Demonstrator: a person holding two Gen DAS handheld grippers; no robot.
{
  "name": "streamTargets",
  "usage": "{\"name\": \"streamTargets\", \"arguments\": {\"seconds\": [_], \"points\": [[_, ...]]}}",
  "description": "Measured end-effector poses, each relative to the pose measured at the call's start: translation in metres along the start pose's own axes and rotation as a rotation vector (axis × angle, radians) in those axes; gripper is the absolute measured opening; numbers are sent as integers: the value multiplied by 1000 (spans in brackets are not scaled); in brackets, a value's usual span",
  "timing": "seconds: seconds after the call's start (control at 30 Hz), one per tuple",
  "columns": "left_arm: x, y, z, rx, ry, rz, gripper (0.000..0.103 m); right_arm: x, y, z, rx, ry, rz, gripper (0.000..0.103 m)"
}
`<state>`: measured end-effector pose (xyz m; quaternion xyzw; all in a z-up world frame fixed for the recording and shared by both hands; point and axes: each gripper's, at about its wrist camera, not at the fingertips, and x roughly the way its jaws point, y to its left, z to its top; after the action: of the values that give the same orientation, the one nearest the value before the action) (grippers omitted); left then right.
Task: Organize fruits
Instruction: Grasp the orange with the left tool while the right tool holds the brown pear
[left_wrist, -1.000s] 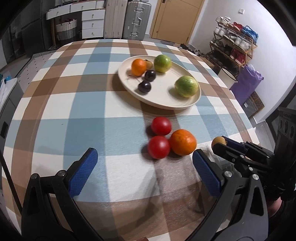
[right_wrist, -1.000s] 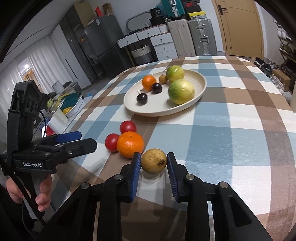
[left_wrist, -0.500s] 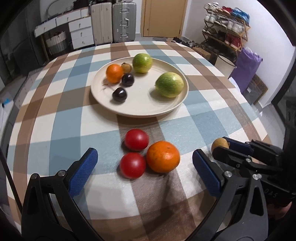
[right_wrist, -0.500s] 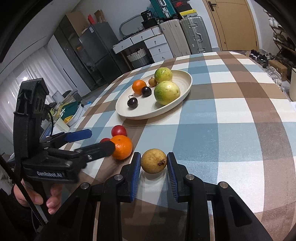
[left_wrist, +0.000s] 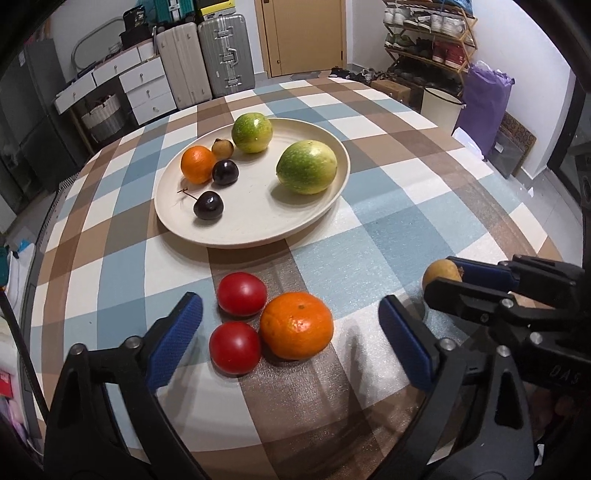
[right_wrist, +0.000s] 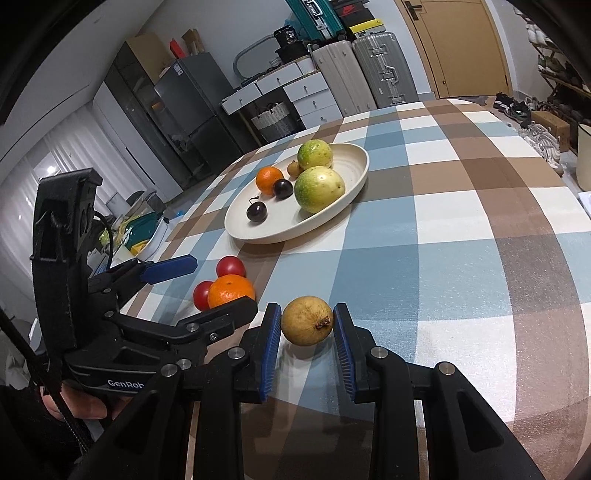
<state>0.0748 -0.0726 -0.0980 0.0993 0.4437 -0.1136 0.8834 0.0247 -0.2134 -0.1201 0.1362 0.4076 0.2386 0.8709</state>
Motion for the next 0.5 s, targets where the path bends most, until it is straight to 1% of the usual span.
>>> {"name": "streamTargets", "arguments": {"seconds": [0.1, 0.17, 0.2, 0.23, 0.27, 0.37, 0.4, 0.43, 0.5], "points": [[2, -1, -1, 8, 10, -5, 80, -3, -1, -1, -1, -8, -5, 29], [4, 2, -2, -3, 18, -25, 72, -5, -2, -1, 1, -13, -10, 29], [4, 3, -3, -14, 21, -42, 67, -6, -3, -1, 4, -16, -12, 29], [4, 6, -3, -26, 20, -64, 66, -7, -5, -1, 8, -20, -14, 29], [3, 7, -4, -28, 14, -70, 64, -8, -6, -1, 13, -22, -16, 29], [1, 6, -4, -15, 10, -59, 50, -9, -10, 0, 28, -24, -21, 29], [0, 6, -5, -12, 7, -67, 42, -10, -11, 0, 32, -28, -22, 29], [-1, 5, -5, -10, 7, -76, 39, -10, -12, 0, 34, -29, -22, 29], [-2, 5, -6, -4, 4, -68, 37, -10, -11, 0, 33, -30, -21, 29]]}}
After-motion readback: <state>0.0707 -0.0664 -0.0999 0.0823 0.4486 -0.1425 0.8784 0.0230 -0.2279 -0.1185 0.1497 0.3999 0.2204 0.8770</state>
